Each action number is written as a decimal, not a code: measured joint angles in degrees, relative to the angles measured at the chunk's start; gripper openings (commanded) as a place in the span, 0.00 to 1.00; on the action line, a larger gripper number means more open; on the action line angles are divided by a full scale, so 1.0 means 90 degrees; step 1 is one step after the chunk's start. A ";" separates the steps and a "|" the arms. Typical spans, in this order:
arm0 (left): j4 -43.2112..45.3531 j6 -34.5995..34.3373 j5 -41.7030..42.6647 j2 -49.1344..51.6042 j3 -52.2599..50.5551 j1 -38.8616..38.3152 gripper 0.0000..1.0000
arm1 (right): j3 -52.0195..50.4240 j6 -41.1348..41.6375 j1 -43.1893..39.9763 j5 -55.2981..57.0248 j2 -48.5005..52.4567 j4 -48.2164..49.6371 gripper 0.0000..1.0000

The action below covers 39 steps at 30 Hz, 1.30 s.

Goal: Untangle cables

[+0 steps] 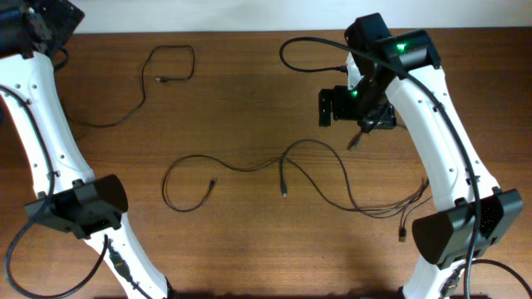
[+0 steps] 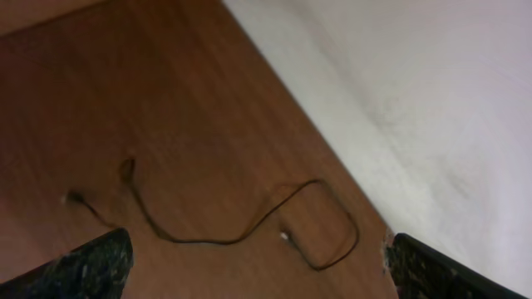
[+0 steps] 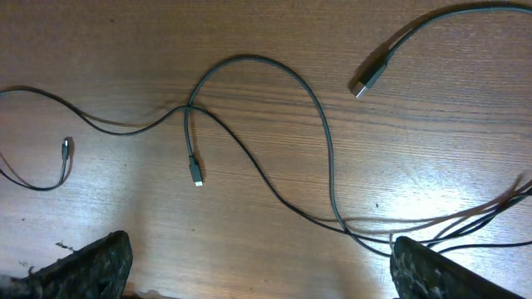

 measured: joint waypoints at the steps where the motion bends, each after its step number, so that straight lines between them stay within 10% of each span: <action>1: -0.0058 0.0015 -0.0029 0.0000 0.0000 -0.0007 0.99 | 0.0000 -0.0005 0.0000 0.0000 0.0000 0.0000 0.98; 23: -0.0148 0.2766 0.0935 0.2642 0.0005 -0.0702 0.96 | 0.0000 -0.0007 0.0000 0.0000 0.0000 -0.0019 0.98; 39: -0.0180 0.3186 0.0610 0.3660 0.0015 -0.0690 0.64 | 0.0000 -0.0005 0.0000 0.0000 0.0000 -0.0019 0.98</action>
